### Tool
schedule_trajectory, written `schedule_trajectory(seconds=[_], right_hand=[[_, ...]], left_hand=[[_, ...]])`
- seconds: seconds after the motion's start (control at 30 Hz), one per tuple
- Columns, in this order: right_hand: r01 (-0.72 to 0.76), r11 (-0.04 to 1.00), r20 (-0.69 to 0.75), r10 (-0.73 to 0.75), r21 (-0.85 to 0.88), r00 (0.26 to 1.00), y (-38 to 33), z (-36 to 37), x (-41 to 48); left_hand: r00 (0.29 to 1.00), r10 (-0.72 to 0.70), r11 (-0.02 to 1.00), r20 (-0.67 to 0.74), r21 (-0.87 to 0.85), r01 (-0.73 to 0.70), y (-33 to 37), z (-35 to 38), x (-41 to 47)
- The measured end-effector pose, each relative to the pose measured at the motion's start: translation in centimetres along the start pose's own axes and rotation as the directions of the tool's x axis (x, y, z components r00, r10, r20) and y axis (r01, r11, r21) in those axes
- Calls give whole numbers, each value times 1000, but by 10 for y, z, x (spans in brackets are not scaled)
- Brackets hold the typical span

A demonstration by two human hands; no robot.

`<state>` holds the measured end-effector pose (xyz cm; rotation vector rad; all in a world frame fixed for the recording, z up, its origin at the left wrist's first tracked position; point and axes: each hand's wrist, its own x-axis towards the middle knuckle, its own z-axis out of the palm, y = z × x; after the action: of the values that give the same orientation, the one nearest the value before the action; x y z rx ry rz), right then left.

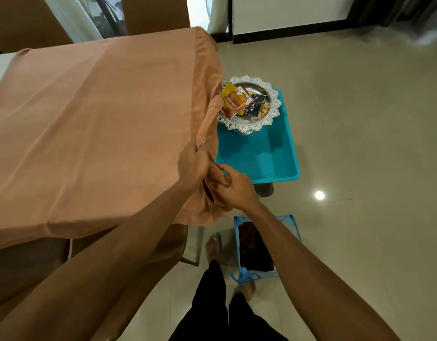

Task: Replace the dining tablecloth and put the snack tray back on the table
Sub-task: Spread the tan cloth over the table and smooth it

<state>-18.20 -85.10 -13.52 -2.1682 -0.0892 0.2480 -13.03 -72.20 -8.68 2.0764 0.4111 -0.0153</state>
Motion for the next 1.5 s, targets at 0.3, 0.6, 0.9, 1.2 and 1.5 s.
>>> schedule_trajectory(seconds=[0.3,0.6,0.9,1.2,1.5], right_hand=[[40,931,390,113,-363,914,4,12,-40],[-176,980,335,197,-91,921,11,24,-62],[-442,851,413,525,-285,745,109,15,-101],[-407,831,83,408,378,909,53,28,-31],[-560,578,402,391,593,828,28,65,-21]], left_hand=[[904,-414,799,110,-431,418,-11,-34,11],[806,-216,976,551,136,168,-34,-25,-25],[933,116,660,341,676,-329,-72,15,-37],[980,-19,930,199,364,-55,-59,17,-41],[889,-450,806,86,-390,446,-62,-24,-27]])
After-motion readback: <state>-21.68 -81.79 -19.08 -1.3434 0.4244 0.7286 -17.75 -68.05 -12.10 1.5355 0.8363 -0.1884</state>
